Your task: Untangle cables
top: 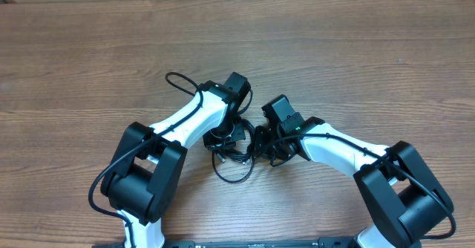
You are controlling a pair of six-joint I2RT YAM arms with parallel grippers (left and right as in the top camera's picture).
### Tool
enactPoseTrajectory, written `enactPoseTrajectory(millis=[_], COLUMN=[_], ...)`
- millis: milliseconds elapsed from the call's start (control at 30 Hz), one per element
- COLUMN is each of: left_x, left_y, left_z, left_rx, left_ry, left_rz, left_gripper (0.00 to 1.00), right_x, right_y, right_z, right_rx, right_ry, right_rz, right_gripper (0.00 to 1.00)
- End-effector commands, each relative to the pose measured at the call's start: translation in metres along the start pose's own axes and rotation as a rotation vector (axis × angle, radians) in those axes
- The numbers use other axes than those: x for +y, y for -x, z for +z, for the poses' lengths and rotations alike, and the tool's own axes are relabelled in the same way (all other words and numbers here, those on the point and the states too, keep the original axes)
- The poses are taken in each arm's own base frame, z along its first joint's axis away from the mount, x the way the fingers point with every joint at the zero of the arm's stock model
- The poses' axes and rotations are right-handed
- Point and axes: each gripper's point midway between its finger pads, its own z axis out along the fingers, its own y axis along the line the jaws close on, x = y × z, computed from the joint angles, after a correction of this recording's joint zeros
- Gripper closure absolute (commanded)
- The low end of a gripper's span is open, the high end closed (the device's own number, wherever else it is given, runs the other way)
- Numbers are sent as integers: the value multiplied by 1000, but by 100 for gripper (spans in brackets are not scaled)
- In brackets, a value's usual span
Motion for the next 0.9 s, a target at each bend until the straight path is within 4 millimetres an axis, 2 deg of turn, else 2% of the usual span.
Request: enactPoseTrajectory(millis=[0, 400, 567, 700, 867], left_x=[5, 2, -6, -24, -29], left_y=[-2, 1, 2, 6, 15], left_z=[11, 11, 10, -6, -23], left_rx=[7, -4, 1, 76, 130], left_ry=[20, 6, -36, -221, -396], left_rz=[-7, -5, 43, 109, 108], left_gripper=[96, 96, 96, 96, 96], right_x=[-5, -5, -5, -5, -5], right_y=[0, 0, 0, 0, 0], right_z=[3, 3, 3, 3, 3], right_rx=[-2, -2, -2, -2, -2], right_ry=[-15, -15, -15, -15, -15], right_rz=[1, 1, 0, 0, -3], right_gripper=[95, 95, 95, 95, 95])
